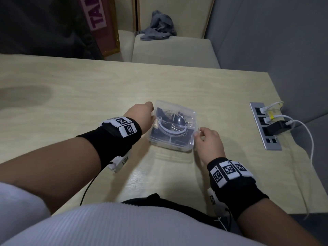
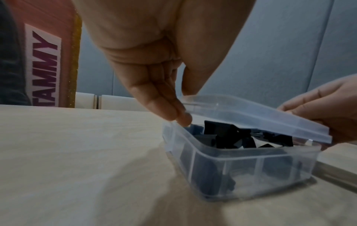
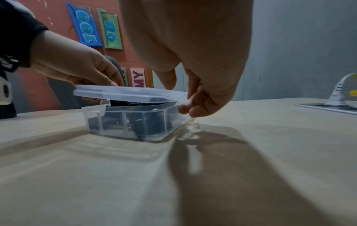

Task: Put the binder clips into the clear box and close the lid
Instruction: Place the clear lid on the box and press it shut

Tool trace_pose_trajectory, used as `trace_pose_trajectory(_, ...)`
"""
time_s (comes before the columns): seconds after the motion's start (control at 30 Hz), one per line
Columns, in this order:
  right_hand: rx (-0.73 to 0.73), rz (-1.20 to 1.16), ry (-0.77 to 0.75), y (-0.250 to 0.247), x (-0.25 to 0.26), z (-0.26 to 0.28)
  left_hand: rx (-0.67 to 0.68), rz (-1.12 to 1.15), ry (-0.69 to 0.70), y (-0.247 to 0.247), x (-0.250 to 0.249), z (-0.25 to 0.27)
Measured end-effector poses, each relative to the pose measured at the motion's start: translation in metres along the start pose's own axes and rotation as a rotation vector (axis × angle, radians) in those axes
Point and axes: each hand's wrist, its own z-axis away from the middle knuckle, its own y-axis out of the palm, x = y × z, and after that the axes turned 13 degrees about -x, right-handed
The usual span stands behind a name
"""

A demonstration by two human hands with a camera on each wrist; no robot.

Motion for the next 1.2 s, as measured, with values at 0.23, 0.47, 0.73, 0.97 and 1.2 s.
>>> trace_pose_trajectory(0.23,-0.008,-0.016,0.002,0.0,0.006,-0.004,0.064,-0.138,0.031,-0.004,-0.008,-0.009)
trace_pose_trajectory(0.47,0.028,-0.033,0.018,0.002,0.006,-0.005,-0.011,0.011,0.007,-0.001,-0.002,-0.005)
trace_pose_trajectory(0.73,0.046,-0.012,0.041,0.003,0.013,0.002,-0.104,0.111,0.068,0.002,-0.002,-0.008)
trace_pose_trajectory(0.97,0.021,-0.063,0.023,0.0,0.019,0.004,-0.153,0.167,0.091,0.003,-0.006,-0.009)
trace_pose_trajectory(1.2,-0.04,-0.004,0.103,0.009,0.026,0.005,-0.178,0.237,0.087,0.004,-0.012,-0.005)
